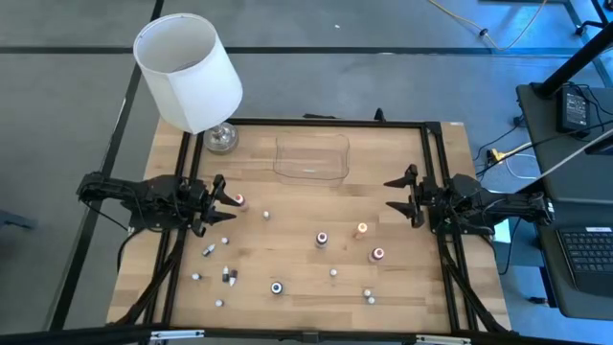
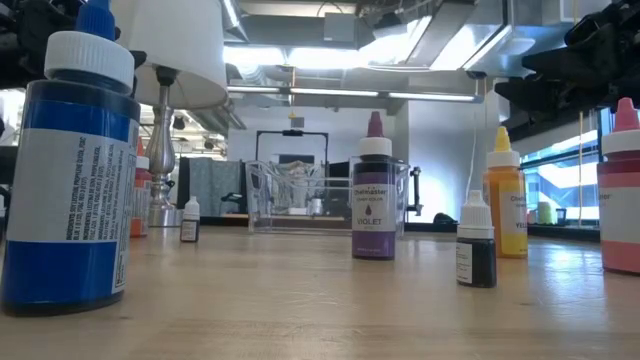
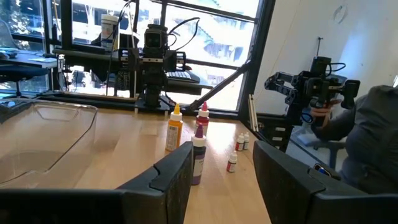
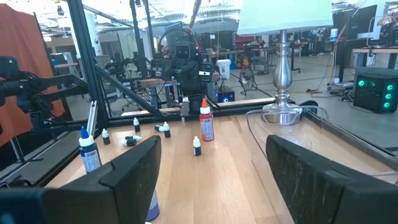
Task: Pick & Place food coloring
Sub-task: Put the top small pink food coloring bottle into the transparent bin
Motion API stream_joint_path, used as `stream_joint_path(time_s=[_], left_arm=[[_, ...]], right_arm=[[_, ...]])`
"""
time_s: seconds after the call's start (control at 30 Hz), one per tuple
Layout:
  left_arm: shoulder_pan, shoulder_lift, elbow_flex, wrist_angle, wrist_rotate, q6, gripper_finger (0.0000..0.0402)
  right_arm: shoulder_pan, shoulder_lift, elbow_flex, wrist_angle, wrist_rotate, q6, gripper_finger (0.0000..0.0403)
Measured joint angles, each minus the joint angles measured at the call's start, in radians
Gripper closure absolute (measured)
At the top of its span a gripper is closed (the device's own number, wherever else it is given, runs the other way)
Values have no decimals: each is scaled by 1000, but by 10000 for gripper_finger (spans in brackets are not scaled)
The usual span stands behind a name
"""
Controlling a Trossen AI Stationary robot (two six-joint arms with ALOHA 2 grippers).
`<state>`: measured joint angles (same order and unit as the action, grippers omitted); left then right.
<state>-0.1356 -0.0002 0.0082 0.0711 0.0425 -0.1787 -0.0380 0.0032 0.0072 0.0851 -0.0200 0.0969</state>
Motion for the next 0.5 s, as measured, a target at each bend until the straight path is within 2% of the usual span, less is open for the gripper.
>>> stream_joint_path(time_s=[0.5], left_arm=[[0, 0, 0, 0, 0, 0, 240]], right_arm=[[0, 0, 0, 0, 0, -67, 110]])
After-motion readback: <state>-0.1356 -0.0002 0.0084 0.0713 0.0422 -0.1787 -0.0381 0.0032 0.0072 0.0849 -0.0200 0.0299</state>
